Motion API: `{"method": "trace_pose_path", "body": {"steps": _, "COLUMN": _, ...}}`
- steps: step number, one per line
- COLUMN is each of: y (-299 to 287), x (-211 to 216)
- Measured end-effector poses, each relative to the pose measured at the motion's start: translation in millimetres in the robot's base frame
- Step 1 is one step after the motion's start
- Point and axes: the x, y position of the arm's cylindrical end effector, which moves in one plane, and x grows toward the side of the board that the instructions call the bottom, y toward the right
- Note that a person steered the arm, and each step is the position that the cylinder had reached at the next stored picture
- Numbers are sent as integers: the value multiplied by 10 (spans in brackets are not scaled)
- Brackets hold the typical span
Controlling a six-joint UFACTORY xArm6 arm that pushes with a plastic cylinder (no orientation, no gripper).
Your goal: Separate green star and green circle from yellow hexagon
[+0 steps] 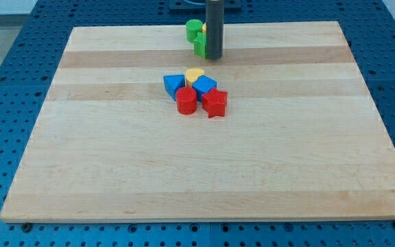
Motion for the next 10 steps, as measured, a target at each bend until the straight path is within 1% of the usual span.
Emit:
{"method": "trace_pose_path", "body": {"steps": 1, "y": 0, "x": 10}}
{"method": "trace_pose_path", "body": {"steps": 3, "y": -11, "x": 432}}
{"method": "trace_pose_path", "body": {"steps": 4, "y": -209, "x": 439}}
{"method": "trace_pose_path", "body": {"steps": 6, "y": -696, "x": 169}}
{"method": "trace_pose_path", "body": {"steps": 7, "y": -933, "x": -130}}
{"method": "trace_pose_path", "body": {"steps": 9, "y": -936, "x": -847}}
{"method": "trace_pose_path", "body": {"steps": 10, "y": -822, "x": -893}}
